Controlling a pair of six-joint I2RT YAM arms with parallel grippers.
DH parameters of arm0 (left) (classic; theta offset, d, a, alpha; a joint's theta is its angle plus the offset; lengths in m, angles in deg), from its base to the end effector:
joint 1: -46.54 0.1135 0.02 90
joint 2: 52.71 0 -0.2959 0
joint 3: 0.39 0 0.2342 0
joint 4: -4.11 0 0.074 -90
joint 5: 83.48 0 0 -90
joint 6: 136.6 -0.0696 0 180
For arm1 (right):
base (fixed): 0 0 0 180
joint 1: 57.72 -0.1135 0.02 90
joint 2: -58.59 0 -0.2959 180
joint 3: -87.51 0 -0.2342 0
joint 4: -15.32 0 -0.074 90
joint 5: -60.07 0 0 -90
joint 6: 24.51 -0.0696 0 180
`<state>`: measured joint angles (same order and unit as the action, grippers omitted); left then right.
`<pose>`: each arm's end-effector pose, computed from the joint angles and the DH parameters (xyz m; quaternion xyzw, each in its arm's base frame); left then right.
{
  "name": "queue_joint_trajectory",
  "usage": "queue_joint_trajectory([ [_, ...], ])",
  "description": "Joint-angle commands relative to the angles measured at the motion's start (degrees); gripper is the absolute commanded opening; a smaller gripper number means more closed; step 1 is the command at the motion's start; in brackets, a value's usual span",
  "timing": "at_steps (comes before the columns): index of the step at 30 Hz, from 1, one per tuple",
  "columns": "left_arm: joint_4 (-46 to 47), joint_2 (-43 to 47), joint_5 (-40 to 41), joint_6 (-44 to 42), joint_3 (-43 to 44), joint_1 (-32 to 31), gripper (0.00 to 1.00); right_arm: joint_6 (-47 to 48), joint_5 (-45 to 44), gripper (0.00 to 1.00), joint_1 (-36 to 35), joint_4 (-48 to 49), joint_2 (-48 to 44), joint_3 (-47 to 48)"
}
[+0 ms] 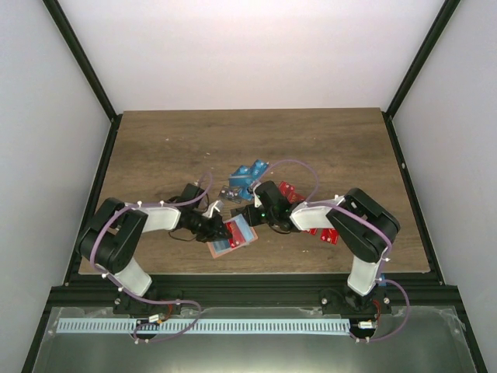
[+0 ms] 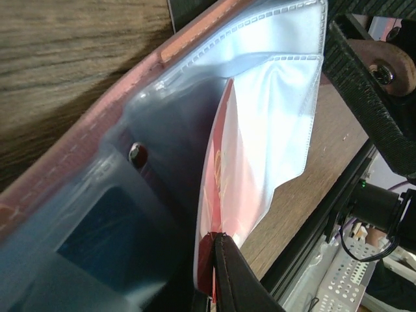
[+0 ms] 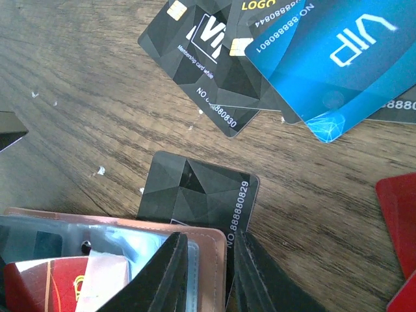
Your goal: Put the credit cards into the card holder
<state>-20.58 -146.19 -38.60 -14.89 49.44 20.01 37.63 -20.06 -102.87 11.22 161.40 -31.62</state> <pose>0.2042 -0.1571 0.1328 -0.0310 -0.9094 0.4136 0.0318 0.2446 0.2628 0.1429 -0.1707 0.9085 0.2860 0.2523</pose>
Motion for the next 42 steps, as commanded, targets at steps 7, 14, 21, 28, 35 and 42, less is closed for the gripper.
queue_joint_trajectory([
  [7, -7.43, 2.64, 6.99, 1.92, -2.02, 2.24, 0.04, 0.80, 0.44, 0.23, -0.64, -7.99, 3.48, -2.82],
  [14, -1.18, 1.36, 5.61, 4.70, -2.91, 2.28, 0.04, 0.86, 1.55, 0.23, -0.63, -7.40, 3.31, -2.67],
  [21, -9.58, 1.43, 6.27, 0.32, -0.95, 2.30, 0.04, 0.89, 1.56, 0.22, -0.65, -7.41, 1.86, -3.32],
  [28, -14.69, 2.52, 6.54, -1.46, -0.03, 2.32, 0.04, 0.95, 1.68, 0.23, -0.65, -6.75, 1.70, -3.31],
  [35, -15.90, 1.76, 4.79, -3.46, 0.87, 2.27, 0.04, 1.07, 1.57, 0.23, -0.63, -6.80, 0.90, -3.39],
  [42, -15.95, 0.97, 3.03, -5.12, 0.54, 2.15, 0.04, 1.29, 2.03, 0.22, -0.64, -6.48, 1.73, -2.66],
])
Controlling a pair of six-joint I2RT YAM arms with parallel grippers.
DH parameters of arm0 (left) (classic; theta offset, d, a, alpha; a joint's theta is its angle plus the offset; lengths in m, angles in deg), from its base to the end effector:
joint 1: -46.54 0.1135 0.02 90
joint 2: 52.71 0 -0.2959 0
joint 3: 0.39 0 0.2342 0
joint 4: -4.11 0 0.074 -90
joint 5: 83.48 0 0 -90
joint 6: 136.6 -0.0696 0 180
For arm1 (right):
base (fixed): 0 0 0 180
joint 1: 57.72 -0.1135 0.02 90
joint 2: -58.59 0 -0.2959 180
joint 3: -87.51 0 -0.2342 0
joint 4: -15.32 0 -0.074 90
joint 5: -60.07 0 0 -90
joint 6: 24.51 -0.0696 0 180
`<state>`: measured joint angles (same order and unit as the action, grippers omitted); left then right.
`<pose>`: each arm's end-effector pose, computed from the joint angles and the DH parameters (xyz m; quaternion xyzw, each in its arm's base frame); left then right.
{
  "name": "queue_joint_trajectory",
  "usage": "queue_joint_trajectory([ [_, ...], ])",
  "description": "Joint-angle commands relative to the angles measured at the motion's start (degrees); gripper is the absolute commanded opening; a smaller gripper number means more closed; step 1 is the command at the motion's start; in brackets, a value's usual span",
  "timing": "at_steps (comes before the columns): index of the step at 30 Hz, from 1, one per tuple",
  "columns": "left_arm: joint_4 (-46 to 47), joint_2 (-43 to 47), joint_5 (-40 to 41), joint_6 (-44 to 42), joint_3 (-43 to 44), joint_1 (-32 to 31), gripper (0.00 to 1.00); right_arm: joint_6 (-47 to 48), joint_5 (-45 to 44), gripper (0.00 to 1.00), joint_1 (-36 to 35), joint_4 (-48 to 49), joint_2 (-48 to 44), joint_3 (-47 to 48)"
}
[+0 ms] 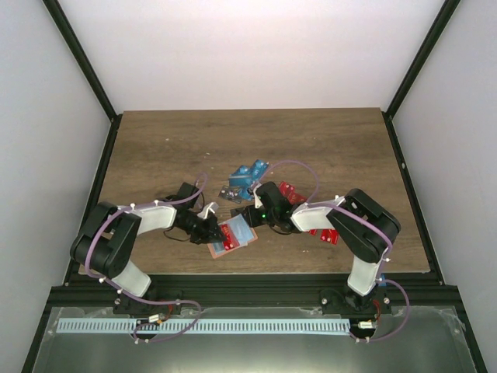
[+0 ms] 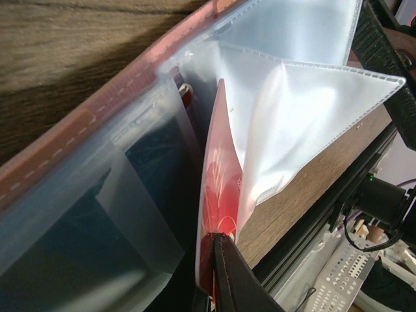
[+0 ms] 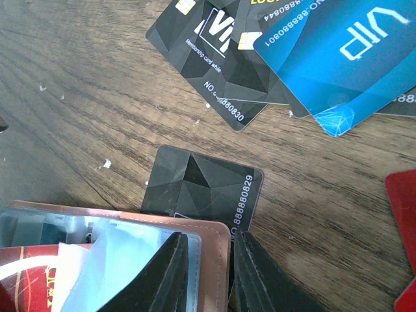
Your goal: Put the credit cards into the card holder
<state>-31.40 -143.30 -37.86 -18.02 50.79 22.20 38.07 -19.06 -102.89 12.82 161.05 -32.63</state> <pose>0.1951 -0.1417 0.1412 -0.0156 -0.9191 0.3893 0.0581 0.2422 0.2622 0.1431 -0.1777 0.9035 0.2956 0.2546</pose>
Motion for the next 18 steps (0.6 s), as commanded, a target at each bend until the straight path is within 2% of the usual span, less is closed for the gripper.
queue_joint_trajectory([
  [1, -5.12, -2.26, 2.28, -2.29, -0.61, -0.03, 0.04, 0.87, 1.03, 0.23, -0.62, -8.07, 2.27, -1.56],
  [11, 1.58, -4.50, 0.88, 0.38, 1.08, -0.75, 0.04, 0.75, 0.99, 0.23, -0.62, -8.34, 3.42, -0.64],
  [18, 10.30, -4.88, -1.00, 3.50, 0.13, -1.22, 0.04, 0.74, 0.53, 0.23, -0.54, -8.75, 4.04, -0.36],
])
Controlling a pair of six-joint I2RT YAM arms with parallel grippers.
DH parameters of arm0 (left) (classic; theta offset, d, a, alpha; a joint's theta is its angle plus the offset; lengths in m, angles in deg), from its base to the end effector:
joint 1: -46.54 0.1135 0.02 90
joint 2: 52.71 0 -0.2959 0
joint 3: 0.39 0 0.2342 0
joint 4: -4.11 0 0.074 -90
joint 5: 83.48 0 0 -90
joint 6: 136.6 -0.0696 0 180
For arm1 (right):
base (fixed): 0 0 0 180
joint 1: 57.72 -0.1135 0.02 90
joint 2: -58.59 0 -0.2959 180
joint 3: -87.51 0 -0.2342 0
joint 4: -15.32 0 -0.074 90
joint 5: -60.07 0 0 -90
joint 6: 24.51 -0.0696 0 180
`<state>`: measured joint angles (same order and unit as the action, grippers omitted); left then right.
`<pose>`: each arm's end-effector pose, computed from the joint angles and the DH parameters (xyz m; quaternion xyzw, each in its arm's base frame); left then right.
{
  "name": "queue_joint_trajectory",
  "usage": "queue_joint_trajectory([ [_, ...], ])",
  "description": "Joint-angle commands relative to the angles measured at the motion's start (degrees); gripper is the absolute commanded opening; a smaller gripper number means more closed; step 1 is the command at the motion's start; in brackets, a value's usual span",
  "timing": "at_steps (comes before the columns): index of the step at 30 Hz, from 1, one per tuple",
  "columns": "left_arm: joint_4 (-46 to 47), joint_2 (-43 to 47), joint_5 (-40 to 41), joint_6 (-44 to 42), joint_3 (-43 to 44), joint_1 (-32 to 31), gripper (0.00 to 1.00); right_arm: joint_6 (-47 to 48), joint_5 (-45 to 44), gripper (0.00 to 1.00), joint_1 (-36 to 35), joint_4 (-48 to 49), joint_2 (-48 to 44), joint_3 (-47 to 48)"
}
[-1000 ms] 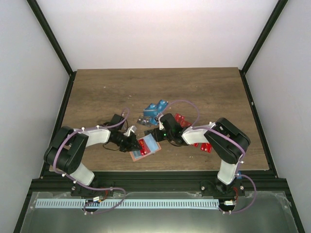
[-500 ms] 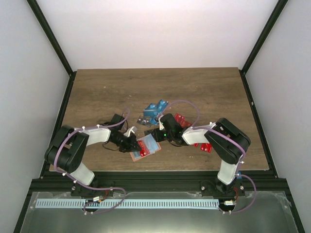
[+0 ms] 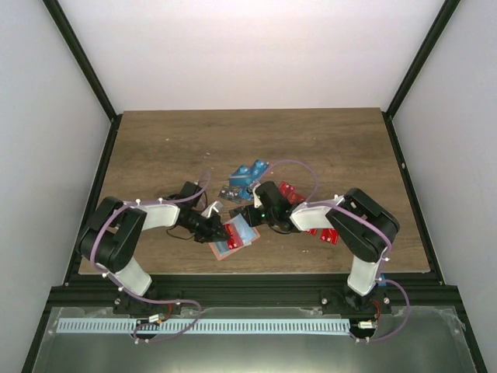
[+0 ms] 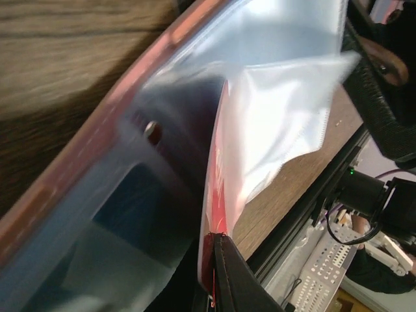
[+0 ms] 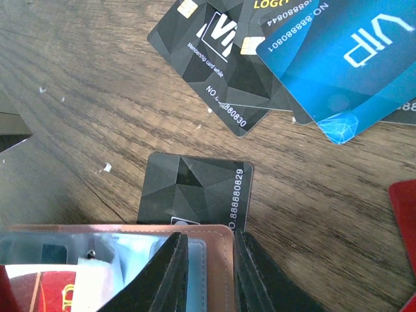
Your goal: Put the credit cards into the card holder
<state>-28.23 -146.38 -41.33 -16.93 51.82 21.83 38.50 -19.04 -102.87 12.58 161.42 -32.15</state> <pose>0.2038 -0.1506 0.1378 -0.0179 -0.9066 0.4160 0.0689 0.2436 0.2635 0.1428 -0.1809 0.9032 0.2941 0.2548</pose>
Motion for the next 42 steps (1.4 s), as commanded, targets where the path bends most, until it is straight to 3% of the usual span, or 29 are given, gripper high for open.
queue_joint_trajectory([
  [1, 8.15, -1.76, 1.95, 2.88, -1.16, -0.94, 0.04, 0.35, 0.45, 0.23, -0.56, -8.55, 3.79, -0.65],
  [15, 19.05, -1.85, -0.03, 6.14, -5.36, -0.91, 0.04, 0.39, -3.36, 0.23, 1.73, -15.89, 1.35, 1.13],
  [25, 27.56, -3.46, -0.84, 9.24, -7.50, -1.54, 0.04, -0.16, -10.25, 0.38, 2.52, -23.73, -6.05, -0.65],
  [32, 32.42, -3.86, -0.84, 12.01, -8.89, -1.72, 0.04, -1.58, -4.28, 0.31, 2.39, -20.28, -11.25, -6.08],
  [42, 36.66, -6.56, -1.20, 13.73, -8.45, -2.51, 0.04, -1.66, -1.59, 0.23, 1.13, -16.64, -4.72, -4.48],
])
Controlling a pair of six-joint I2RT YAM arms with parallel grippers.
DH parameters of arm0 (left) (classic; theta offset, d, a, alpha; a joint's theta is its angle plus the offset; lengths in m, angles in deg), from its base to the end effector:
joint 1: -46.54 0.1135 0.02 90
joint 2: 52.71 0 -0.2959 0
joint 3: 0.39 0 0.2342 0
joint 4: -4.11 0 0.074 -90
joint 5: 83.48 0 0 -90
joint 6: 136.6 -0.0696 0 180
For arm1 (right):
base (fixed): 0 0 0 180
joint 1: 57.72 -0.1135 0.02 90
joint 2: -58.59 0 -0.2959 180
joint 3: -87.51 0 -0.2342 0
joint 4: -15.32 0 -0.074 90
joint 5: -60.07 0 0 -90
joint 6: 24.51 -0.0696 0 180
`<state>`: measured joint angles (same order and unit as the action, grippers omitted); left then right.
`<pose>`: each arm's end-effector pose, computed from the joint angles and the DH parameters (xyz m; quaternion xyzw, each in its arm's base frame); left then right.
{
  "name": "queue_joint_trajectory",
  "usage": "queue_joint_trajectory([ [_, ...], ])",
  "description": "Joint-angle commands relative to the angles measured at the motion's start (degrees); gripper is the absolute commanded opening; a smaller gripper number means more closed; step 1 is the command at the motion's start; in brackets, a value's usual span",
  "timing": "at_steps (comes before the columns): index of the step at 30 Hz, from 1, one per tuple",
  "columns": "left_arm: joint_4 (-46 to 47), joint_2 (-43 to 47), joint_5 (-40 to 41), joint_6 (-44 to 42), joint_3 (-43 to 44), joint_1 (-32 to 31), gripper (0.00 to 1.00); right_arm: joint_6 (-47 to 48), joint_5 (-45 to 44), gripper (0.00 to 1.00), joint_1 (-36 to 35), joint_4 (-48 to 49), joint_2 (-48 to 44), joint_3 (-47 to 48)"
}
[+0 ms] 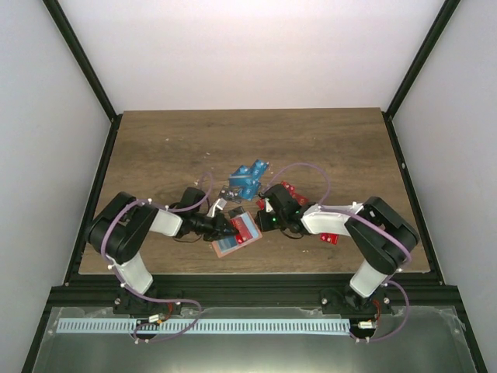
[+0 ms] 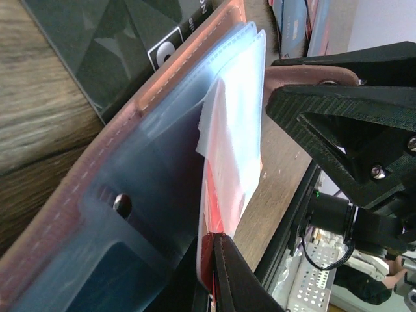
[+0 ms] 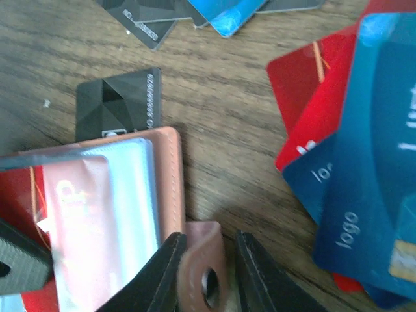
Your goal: Put the credit cards into the card holder
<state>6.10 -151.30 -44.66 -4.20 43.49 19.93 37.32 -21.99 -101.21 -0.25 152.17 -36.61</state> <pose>0.2178 -0.1698 0.1213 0.0194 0.8655 -0.5006 0.0057 0.2178 0.2198 0.1510 -0.1478 0.9354 0.2373 0.2164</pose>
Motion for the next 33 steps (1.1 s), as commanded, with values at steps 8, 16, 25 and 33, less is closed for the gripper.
queue_joint_trajectory([
  [8, 4.09, -3.92, 1.78, 1.73, 1.13, -1.41, 0.04, -0.07, 2.59, 0.20, -0.55, -3.30, 6.84, 1.72],
  [16, 6.51, -7.17, 1.66, 2.42, 2.35, -1.59, 0.04, 0.04, 3.11, 0.20, -0.57, -3.19, 7.10, 1.84],
  [25, 8.25, -8.03, 1.95, 2.77, 2.94, -1.69, 0.09, -0.33, 0.73, 0.20, -0.55, -5.31, 6.94, 2.73],
  [33, -11.74, 1.68, 9.13, -4.24, 3.81, -2.50, 0.31, 0.94, -0.56, 0.21, -0.37, -10.13, 0.07, 4.91],
])
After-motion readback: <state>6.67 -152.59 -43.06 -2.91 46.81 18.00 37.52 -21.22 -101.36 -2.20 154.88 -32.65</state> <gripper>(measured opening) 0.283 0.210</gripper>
